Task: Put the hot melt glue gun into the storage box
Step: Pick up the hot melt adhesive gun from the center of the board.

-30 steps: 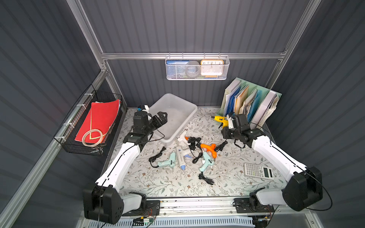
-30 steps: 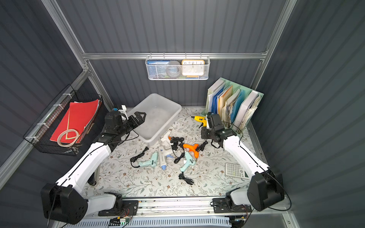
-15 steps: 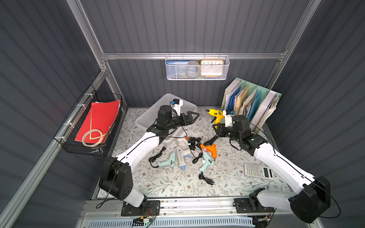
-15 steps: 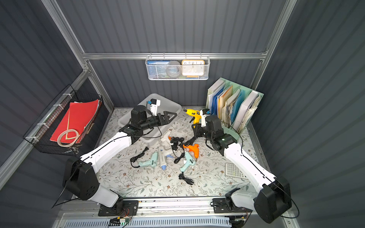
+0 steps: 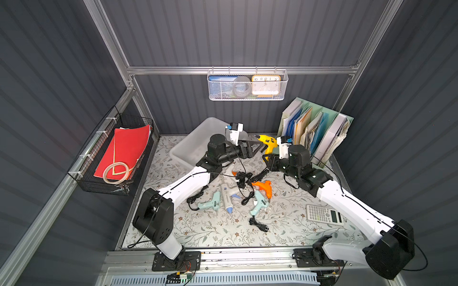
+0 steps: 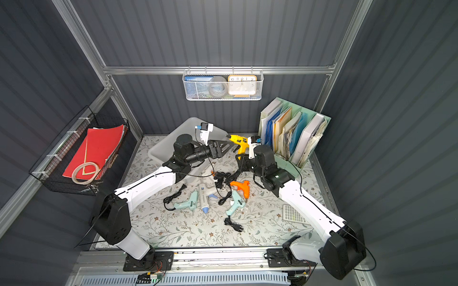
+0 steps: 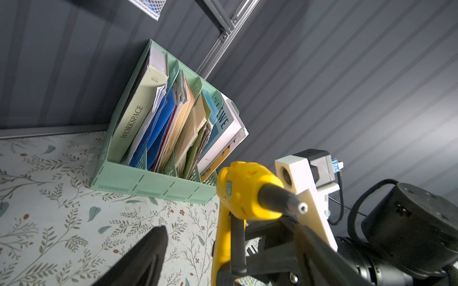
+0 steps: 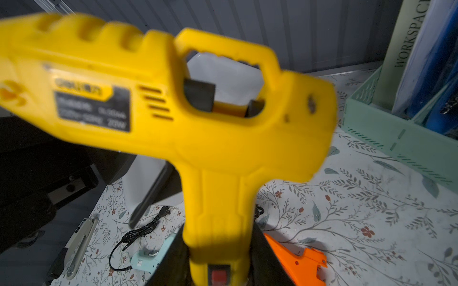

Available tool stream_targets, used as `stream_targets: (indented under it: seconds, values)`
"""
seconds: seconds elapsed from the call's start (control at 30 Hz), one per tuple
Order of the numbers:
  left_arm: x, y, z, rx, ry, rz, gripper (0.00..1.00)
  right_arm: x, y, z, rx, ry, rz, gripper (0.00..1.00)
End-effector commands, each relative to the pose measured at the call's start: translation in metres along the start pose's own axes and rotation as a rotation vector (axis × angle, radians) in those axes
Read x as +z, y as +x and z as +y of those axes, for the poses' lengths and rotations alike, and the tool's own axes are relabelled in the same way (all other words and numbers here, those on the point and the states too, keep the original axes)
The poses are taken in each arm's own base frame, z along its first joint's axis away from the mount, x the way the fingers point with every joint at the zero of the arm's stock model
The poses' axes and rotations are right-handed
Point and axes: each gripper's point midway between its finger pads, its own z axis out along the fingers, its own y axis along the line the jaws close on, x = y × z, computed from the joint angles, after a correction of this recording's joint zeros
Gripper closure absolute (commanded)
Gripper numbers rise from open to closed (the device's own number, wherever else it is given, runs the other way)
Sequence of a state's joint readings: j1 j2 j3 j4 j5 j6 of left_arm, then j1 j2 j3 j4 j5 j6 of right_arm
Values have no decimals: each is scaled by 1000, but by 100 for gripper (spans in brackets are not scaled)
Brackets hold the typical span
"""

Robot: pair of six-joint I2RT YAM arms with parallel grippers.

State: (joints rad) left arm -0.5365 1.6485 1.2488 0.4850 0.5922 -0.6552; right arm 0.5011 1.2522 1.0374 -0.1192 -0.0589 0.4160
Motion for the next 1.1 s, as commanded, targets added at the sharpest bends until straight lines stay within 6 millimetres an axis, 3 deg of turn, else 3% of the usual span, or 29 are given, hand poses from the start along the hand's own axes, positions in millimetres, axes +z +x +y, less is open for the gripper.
stream_targets:
  seconds: [0.0,0.47,0.67,0.83,0.97,1.07]
  values:
    - [6,-4,-6,47,46,-34,21,2,-10,10,14,-28,-47,100]
    - [13,-8,-3,-5,88,-93,46,3,-5,18,-44,0,-51,100]
    - [15,-4,-4,-18,105,-81,49,7,-3,19,-61,10,-42,100]
    - [17,-1,-2,-37,106,-72,68,8,-3,20,-65,15,-44,100]
    - [16,0,-2,-54,105,-74,74,8,-2,19,-68,18,-43,100]
    - [15,1,-2,-58,103,-72,87,8,-3,20,-69,19,-46,100]
